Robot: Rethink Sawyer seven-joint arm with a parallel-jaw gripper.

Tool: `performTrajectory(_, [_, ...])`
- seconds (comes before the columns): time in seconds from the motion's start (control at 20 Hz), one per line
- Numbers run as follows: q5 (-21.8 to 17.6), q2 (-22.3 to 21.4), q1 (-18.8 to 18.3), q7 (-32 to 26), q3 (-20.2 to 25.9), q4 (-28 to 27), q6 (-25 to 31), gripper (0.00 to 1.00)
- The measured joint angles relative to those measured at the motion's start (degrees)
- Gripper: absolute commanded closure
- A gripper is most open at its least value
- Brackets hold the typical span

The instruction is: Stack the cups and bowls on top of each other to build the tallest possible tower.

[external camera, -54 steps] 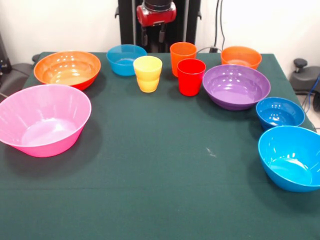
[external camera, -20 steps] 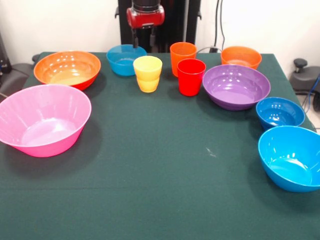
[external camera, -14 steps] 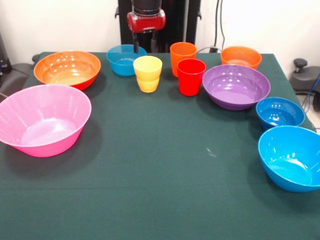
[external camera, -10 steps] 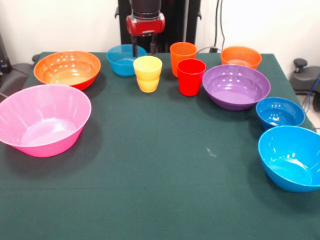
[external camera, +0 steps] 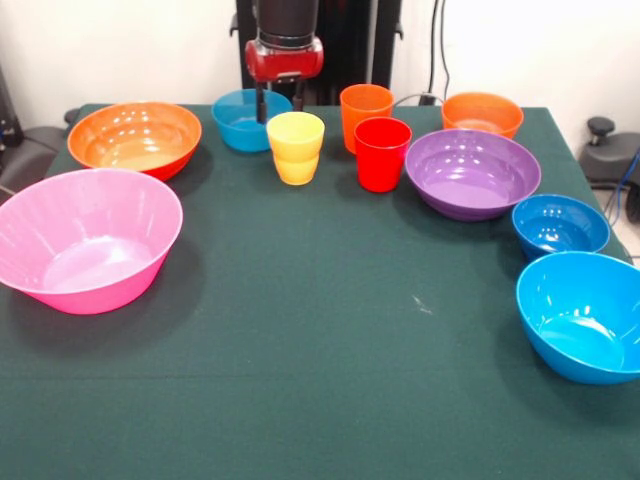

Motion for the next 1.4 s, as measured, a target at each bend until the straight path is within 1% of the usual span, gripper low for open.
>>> performTrajectory(0.2, [0.02, 2.11, 0.88, 0.0, -1.43, -0.36, -0.01, 0.0])
performTrajectory(0.45, [0.04, 4.41, 1.02, 0.01, -2.75, -0.36, -0.01, 0.0])
performTrajectory(0.5, [0.04, 5.43, 1.02, 0.01, -3.19, -0.36, -0.01, 0.0])
performTrajectory(1.15, [0.06, 8.83, 0.84, 0.01, -3.59, -0.38, -0.04, 0.0])
performTrajectory(1.2, [0.06, 9.2, 0.77, 0.01, -3.64, -0.36, -0.04, 1.0])
performTrajectory(1.35, [0.05, 8.89, 0.78, 0.0, -3.95, -0.36, -0.08, 1.0])
performTrajectory(1.4, [0.05, 8.1, 0.79, 0.01, -4.3, -0.21, -0.04, 1.0])
